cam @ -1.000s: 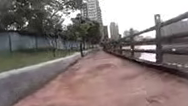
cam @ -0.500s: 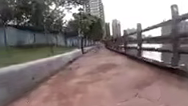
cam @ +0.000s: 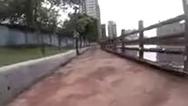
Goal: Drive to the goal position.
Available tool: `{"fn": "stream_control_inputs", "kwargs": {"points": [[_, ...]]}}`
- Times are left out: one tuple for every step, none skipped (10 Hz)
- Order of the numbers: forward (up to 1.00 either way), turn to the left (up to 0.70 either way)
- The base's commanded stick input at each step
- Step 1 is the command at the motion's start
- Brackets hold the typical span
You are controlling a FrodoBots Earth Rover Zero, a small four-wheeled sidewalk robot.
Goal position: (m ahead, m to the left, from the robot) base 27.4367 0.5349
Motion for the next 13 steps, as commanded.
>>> {"fn": "stream_control_inputs", "kwargs": {"points": [[1.0, 0.03], [1.0, 0.03], [1.0, 0.03], [0.59, 0.02], [0.73, 0.02], [1.0, 0.03], [1.0, 0.03], [1.0, 0.03], [1.0, 0.03], [1.0, 0.03], [1.0, 0.03], [1.0, -0.17], [1.0, -0.37]]}}
